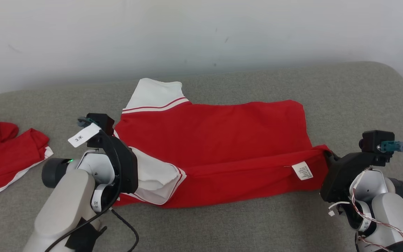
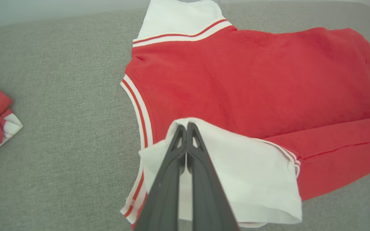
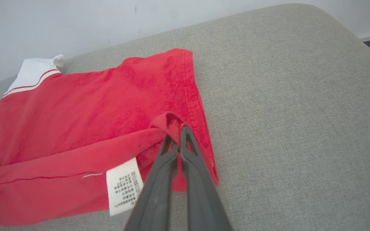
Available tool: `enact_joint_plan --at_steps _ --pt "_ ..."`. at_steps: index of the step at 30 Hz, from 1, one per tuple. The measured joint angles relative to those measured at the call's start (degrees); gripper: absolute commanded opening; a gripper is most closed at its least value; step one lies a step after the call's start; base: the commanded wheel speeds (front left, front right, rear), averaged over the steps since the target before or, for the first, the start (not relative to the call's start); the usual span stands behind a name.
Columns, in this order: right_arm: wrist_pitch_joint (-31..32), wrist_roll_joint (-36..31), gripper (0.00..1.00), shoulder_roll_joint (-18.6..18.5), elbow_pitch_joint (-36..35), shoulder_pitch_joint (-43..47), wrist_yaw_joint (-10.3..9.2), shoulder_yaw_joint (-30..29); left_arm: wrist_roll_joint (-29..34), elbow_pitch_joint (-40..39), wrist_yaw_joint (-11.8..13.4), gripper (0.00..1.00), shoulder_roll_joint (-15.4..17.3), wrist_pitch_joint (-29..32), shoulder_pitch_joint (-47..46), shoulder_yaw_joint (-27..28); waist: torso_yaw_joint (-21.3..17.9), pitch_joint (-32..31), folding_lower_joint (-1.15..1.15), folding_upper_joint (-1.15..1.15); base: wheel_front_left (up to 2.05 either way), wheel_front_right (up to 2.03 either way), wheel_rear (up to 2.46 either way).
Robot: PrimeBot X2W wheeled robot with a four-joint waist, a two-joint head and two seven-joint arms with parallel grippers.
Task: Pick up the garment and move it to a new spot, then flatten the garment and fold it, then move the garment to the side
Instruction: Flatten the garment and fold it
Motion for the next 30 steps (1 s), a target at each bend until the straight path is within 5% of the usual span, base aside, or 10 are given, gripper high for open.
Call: enact_joint_plan --at_steps 21,22,23,24,30 --pt "-4.78 -0.07 0.0 0.7 10.39 -7.69 0.52 1.49 0.79 9.0 -0.07 0.05 -1.4 -4.83 -4.98 -0.11 0.03 1.82 -0.01 0.0 0.0 0.0 0.0" --pt "-5.33 -0.07 0.05 0.74 10.85 -7.87 0.54 1.59 1.2 9.39 -0.1 0.21 -1.61 -5.04 -5.23 -0.21 0.08 1.73 -0.01 0.0 0.0 0.0 0.0" --pt "-5.65 -0.07 0.99 0.78 11.49 -8.22 0.6 1.67 1.64 9.67 -0.47 0.76 -1.76 -5.65 -5.38 -0.32 0.13 1.61 -0.01 0.0 0.0 0.0 0.0" --pt "-5.97 -0.07 1.0 0.78 11.7 -8.34 0.64 1.72 1.79 9.71 -0.51 1.0 -1.87 -6.1 -5.38 -0.37 0.18 1.51 -0.01 0.0 0.0 0.0 0.0" --pt "-8.43 -0.08 1.0 0.85 13.56 -8.8 1.11 1.72 2.19 11.14 -1.21 1.0 -1.97 -9.18 -5.84 -0.76 0.39 1.1 -0.01 0.0 0.0 0.0 0.0"
